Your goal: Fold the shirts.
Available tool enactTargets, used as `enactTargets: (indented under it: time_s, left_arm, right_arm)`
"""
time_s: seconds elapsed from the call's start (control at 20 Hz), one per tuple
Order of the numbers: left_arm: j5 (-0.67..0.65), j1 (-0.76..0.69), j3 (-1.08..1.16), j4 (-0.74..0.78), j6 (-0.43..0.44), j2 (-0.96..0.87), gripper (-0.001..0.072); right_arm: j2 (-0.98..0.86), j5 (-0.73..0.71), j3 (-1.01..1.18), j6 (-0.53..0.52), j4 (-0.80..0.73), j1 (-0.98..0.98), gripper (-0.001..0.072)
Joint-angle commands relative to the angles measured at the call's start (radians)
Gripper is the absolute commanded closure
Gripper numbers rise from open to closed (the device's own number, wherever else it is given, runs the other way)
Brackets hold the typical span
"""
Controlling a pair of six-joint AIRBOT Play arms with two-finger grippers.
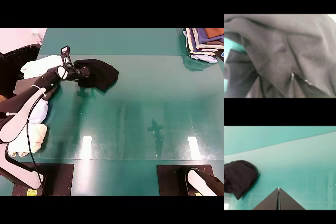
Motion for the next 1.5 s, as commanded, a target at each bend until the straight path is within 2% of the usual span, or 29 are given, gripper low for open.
enactTargets:
  time_s: [0.0,0.15,0.25,0.45,0.6,0.75,0.9,1.1,1.15,1.2,1.25,1.45]
  left_arm:
    - [0.03,0.002,0.031,-0.004,0.0,-0.011,0.0671]
    - [-0.035,0.003,0.119,0.011,0.003,0.01,0.0682]
    - [-0.049,0.003,0.191,0.043,0.048,0.074,0.0683]
    - [-0.088,0.0,0.318,0.061,0.195,0.343,0.0683]
    - [-0.151,-0.033,0.343,0.075,0.248,0.571,0.0683]
    - [-0.255,-0.137,0.343,0.09,0.263,0.703,0.0684]
    - [-0.434,-0.273,0.336,0.094,0.261,0.69,0.0683]
    - [-0.649,-0.435,0.26,0.084,0.254,0.558,0.0679]
    - [-0.672,-0.462,0.229,0.081,0.254,0.522,0.0464]
    - [-0.672,-0.479,0.201,0.08,0.25,0.492,0.0131]
    - [-0.67,-0.481,0.179,0.08,0.235,0.464,0.0099]
    - [-0.778,-0.362,0.172,0.222,0.207,0.451,0.0103]
  right_arm:
    - [0.0,0.009,0.0,0.0,0.001,0.0,0.0699]
    - [0.002,0.011,0.006,0.0,0.0,0.0,0.0699]
    - [0.002,0.02,0.052,0.0,-0.002,0.0,0.0699]
    - [0.002,0.05,0.213,0.0,-0.007,0.0,0.0699]
    - [0.002,0.057,0.317,0.0,-0.01,0.0,0.0699]
    - [-0.012,0.077,0.394,0.0,-0.01,0.0,0.07]
    - [-0.039,0.149,0.442,0.0,-0.008,0.0,0.0699]
    - [-0.067,0.275,0.468,0.001,-0.008,0.0,0.0699]
    - [-0.068,0.294,0.467,0.001,-0.007,0.0,0.0699]
    - [-0.068,0.312,0.467,0.001,-0.007,0.0,0.0699]
    - [-0.068,0.319,0.467,0.001,-0.007,0.0,0.0699]
    - [-0.058,0.339,0.463,0.001,-0.007,0.0,0.0699]
